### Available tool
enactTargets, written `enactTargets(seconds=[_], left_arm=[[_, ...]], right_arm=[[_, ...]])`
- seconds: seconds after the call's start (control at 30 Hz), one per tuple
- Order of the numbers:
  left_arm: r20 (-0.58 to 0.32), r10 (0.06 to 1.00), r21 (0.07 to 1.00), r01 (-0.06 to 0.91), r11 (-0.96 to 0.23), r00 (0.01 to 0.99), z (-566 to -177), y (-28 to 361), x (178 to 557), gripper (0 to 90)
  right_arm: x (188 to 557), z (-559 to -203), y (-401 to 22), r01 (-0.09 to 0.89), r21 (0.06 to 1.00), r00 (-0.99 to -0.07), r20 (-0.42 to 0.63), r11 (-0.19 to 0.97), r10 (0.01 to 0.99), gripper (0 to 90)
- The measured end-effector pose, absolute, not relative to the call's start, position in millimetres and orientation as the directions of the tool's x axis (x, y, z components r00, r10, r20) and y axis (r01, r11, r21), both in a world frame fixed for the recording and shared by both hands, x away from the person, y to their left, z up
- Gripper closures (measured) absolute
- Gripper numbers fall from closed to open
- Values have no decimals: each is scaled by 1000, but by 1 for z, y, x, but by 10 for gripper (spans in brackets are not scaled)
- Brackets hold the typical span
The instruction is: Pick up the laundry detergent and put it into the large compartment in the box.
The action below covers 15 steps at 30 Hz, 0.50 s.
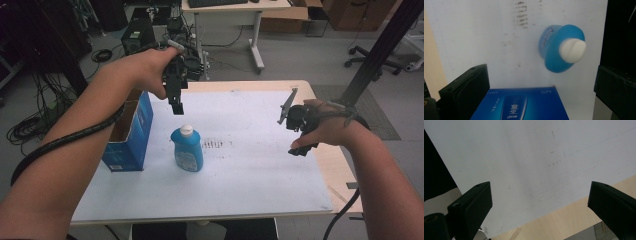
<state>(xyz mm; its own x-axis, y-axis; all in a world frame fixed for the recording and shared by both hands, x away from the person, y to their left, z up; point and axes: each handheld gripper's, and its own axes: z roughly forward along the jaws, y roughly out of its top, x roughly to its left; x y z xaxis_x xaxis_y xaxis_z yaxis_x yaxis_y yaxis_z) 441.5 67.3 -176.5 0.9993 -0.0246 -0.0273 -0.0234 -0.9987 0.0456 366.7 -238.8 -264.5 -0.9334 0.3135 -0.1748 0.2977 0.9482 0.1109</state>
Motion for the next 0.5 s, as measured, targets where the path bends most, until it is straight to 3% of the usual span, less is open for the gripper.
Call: enactTargets(seconds=[0.5], left_arm=[[-36, -92, 40, -90, -995, 995, -178, 66, 419, 4]], right_arm=[[365, -263, -236, 288, 111, -936, -176, 951, 304, 55]])
